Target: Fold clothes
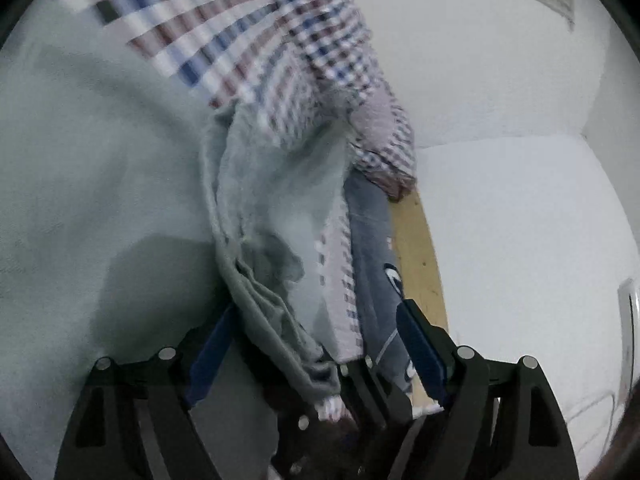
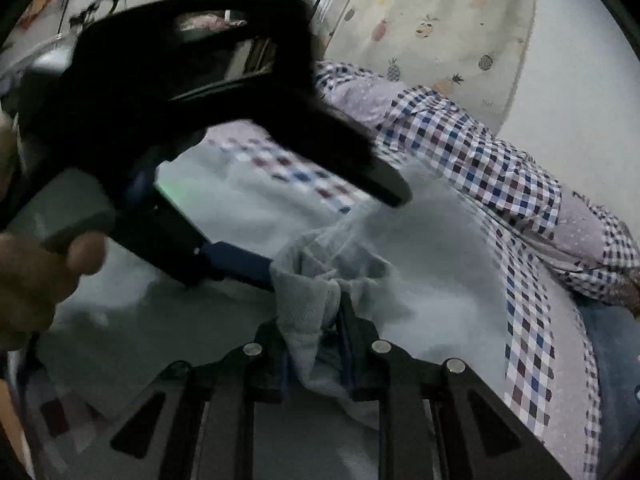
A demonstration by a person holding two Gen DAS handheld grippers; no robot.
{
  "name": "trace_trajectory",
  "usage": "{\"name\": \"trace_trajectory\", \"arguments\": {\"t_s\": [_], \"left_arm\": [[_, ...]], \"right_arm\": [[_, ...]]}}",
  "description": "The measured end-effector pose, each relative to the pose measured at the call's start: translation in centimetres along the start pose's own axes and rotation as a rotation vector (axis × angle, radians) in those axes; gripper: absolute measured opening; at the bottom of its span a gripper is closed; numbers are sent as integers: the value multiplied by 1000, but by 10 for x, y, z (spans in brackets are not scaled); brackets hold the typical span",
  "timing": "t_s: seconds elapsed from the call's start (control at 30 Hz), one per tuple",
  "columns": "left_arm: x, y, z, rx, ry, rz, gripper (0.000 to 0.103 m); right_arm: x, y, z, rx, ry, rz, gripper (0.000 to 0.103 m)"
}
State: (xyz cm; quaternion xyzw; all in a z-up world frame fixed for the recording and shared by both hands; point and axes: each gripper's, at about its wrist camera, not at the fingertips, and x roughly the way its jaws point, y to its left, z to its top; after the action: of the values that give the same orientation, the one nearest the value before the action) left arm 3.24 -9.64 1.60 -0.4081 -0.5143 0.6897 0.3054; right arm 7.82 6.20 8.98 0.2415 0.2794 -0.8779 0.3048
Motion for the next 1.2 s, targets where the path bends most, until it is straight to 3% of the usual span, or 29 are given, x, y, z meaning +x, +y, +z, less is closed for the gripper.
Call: {"name": "trace_trajectory", "arguments": {"t_s": [0.17, 0.27, 0.37, 0.47, 0.57, 0.63, 0.9, 1.0, 1.1, 1.2], "left_arm": [[8, 5, 6, -15, -3, -29, 84], [15, 4, 8, -2, 4, -4, 84], [19, 3, 8, 10, 14, 19, 84], [19, 4, 11, 1, 16, 17, 84], [20, 5, 13, -4, 19, 6, 84], [21, 6, 13, 1, 21, 0, 84], [15, 17, 14, -28, 26, -21, 72], [16, 17, 14, -31, 27, -23, 72], [17, 16, 14, -38, 27, -25, 72], [15, 20, 14, -49, 23, -27, 72]], "right_arm": [[-8, -4, -3, -33, -43, 19, 26], [-15, 2, -14, -96, -62, 72, 49], [-27, 4, -28, -124, -85, 167, 56], [-41, -13, -29, -28, -135, 246, 56], [-45, -40, -24, 108, -172, 204, 56], [-35, -53, -23, 149, -144, 154, 56], [-7, -20, -25, -46, -70, 110, 44], [-12, -15, -20, -53, -92, 97, 13], [-28, -9, -12, -84, -123, 140, 11], [-21, -1, -21, -137, -67, 213, 11]]}}
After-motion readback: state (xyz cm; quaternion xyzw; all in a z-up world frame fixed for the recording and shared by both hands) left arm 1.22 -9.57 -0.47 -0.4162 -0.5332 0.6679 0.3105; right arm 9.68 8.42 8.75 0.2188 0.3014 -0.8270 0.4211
